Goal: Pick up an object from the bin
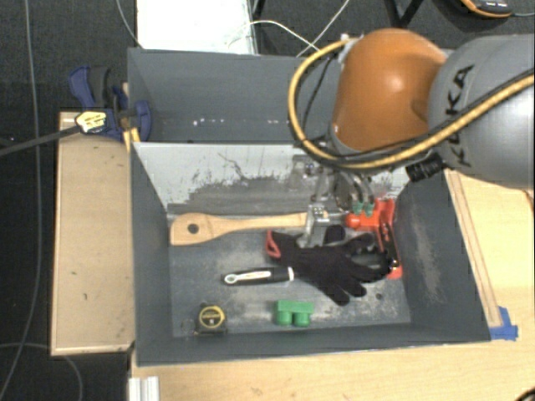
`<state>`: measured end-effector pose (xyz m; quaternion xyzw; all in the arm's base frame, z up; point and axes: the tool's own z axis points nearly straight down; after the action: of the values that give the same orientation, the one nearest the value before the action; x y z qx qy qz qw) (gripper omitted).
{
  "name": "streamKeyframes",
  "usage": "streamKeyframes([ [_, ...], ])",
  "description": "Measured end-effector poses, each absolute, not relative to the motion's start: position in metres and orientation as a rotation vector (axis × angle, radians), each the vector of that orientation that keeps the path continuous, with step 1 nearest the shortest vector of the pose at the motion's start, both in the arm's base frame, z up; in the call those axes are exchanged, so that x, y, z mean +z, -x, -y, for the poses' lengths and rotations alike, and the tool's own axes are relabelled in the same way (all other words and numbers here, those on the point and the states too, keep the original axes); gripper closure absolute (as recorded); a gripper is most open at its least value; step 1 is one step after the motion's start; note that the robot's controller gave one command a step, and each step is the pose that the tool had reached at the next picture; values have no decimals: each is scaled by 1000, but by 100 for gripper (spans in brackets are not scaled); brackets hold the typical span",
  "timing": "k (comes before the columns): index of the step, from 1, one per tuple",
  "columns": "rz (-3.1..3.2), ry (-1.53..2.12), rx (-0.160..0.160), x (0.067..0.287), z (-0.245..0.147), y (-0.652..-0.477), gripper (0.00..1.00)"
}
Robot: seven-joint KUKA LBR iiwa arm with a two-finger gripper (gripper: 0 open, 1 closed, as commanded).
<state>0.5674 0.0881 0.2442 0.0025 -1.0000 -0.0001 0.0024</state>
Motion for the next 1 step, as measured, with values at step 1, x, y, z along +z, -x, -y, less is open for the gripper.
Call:
streamKeyframes([
  [1, 3145, -1, -2, 249, -88, -569, 0],
])
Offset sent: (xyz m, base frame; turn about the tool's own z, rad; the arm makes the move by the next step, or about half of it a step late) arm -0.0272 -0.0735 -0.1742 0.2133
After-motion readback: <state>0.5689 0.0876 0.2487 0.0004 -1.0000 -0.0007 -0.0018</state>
